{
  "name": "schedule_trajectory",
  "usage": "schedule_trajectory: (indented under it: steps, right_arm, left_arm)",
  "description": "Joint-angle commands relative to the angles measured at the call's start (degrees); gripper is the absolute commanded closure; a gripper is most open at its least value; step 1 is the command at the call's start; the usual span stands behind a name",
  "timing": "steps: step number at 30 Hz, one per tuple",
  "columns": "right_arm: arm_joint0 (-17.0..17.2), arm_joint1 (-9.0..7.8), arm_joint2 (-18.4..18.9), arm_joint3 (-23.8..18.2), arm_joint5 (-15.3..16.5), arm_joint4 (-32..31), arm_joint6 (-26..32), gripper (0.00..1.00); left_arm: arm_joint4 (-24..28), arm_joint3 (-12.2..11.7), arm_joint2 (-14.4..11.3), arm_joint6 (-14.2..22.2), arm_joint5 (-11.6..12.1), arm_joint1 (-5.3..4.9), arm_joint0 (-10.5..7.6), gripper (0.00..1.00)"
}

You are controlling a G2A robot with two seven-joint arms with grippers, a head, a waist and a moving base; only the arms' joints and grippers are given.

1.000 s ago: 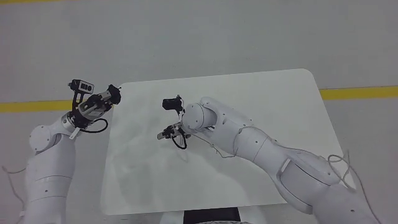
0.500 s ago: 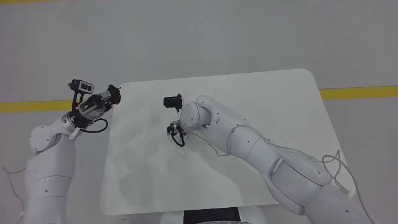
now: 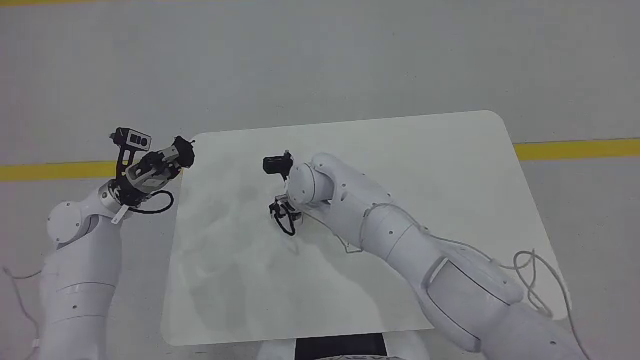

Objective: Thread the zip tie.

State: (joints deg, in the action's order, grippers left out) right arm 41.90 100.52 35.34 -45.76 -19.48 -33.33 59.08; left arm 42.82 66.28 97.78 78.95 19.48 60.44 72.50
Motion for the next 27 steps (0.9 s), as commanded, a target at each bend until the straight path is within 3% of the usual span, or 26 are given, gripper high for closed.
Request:
schedule_trajectory:
  steps: [1,10,19,27]
  right_arm:
    - [0.6,0.34,1.4,-0.6,0.0,-1.9,1.1,0.66]
    - [3.8,1.81,7.6,-4.2,0.0,-13.5,8.3,0.62]
    - [9.7,4.01,15.8,-10.2,0.0,-27.0,15.0,0.59]
    - [13.1,6.25,20.1,-11.6,0.0,-34.2,15.7,0.73]
  left_arm:
    - [0.0,0.0,0.0,0.0,0.0,0.00,0.00,1.00]
    - [0.0,0.0,0.0,0.0,0.0,0.00,0.00,1.00]
    - [0.0,0.0,0.0,0.0,0.0,0.00,0.00,1.00]
    - [0.0,0.0,0.0,0.0,0.0,0.00,0.00,1.00]
